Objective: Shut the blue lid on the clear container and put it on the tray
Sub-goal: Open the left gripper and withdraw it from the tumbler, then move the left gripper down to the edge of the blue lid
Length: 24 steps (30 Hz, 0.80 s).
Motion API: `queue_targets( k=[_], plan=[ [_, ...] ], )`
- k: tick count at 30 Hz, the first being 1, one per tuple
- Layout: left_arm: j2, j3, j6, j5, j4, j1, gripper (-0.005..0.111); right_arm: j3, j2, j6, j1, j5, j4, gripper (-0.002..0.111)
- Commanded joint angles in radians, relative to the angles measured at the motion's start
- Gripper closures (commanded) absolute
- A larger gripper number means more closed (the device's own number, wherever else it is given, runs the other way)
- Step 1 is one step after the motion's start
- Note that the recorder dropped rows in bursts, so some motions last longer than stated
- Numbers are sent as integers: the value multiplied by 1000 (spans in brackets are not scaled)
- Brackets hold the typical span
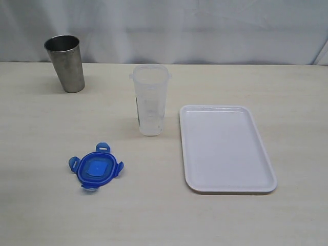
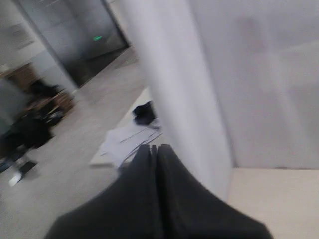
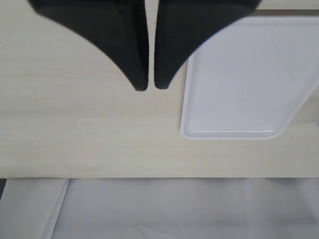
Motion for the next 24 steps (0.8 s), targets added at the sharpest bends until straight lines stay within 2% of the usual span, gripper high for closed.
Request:
queue_targets(
  k=[1,5,9,12,13,15,17,18,21,24],
  plan=[
    [81,-21,218,204,-323,2,107,4,-4,0,-6,-8,0,104],
    [173,-69,657,130,-911,2,107,4,-4,0,-6,-8,0,104],
    [217,-83,1045,107,-1424,2,107,4,-4,0,-6,-8,0,104],
    [234,-83,1375,155,-1782,0,107,4,-4,0,-6,-8,0,104],
    [243,-79,1539,221,-1957,0,107,4,-4,0,-6,-8,0,104],
    [255,-77,1641,289,-2051,0,106,4,-4,0,-6,-8,0,104],
    [275,-77,1711,360,-2126,0,101,4,-4,0,-6,-8,0,104],
    [298,-77,1769,426,-2195,0,91,4,-4,0,-6,-8,0,104],
    [322,-67,1779,463,-2232,0,76,4,-4,0,-6,-8,0,104],
    [322,-9,1831,439,-2229,-17,69,4,-4,0,-6,-8,0,104]
  ],
)
